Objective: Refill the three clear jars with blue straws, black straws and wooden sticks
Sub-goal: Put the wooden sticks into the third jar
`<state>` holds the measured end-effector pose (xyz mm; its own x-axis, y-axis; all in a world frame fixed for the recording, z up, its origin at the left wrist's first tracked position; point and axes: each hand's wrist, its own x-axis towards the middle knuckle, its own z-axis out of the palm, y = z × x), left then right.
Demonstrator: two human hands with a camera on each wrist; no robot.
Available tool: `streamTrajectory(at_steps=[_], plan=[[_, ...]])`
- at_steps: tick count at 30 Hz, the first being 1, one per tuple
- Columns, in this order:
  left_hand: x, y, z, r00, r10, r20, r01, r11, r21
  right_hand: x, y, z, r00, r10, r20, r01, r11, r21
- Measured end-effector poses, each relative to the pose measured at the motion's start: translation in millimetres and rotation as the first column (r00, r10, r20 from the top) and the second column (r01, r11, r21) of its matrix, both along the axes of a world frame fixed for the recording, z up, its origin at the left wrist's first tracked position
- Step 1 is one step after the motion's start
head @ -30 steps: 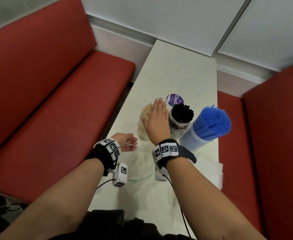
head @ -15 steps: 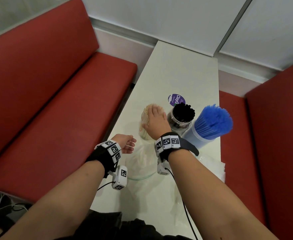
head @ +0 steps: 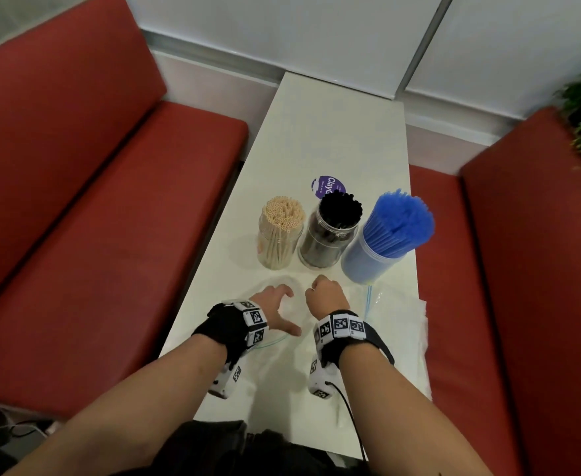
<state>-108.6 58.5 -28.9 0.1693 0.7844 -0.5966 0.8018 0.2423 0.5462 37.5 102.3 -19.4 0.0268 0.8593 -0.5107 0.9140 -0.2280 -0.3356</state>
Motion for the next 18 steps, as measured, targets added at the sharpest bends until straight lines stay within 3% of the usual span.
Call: streamTrajectory(at_steps=[2, 5, 7, 9, 12, 14, 16, 18], plan=[[7, -3, -8, 0.996, -0.066, -0.062, 0.061, 0.995, -0.077, 6, -6, -7, 0.99, -0.107, -0.097, 0.094, 0.987, -0.127], [7, -3, -9, 0.986, -0.059, -0.155, 0.041, 0.992, -0.115, 11, -16, -12, 0.917, -0.279, -0.284, 0.218, 0.949, -0.229], [7, -3, -3, 0.997, 0.08, -0.013, -0.081, 0.99, -0.12, 17, -19, -15, 0.883, -0.349, -0.314, 0.298, 0.933, -0.2], [2, 2, 0, 0.942, 0.304, 0.143, -0.292, 0.951, -0.097, 23, -22, -15, 0.845, -0.412, -0.34, 0.338, 0.905, -0.257], [-6, 14, 11, 0.832, 0.503, 0.235, -0.498, 0.863, -0.085, 28, -28, 1, 0.791, -0.434, -0.431, 0.224, 0.861, -0.456], [-11, 22, 20, 0.737, 0.607, 0.298, -0.594, 0.792, -0.142, 31, -31, 7, 0.679, -0.452, -0.579, 0.105, 0.84, -0.533], [-16, 27, 28, 0.722, 0.651, 0.234, -0.635, 0.758, -0.149, 33, -33, 13, 0.603, -0.415, -0.681, -0.023, 0.845, -0.535], [-17, 29, 34, 0.71, 0.658, 0.252, -0.642, 0.751, -0.152, 37, -30, 23, 0.601, -0.352, -0.718, -0.042, 0.883, -0.468]])
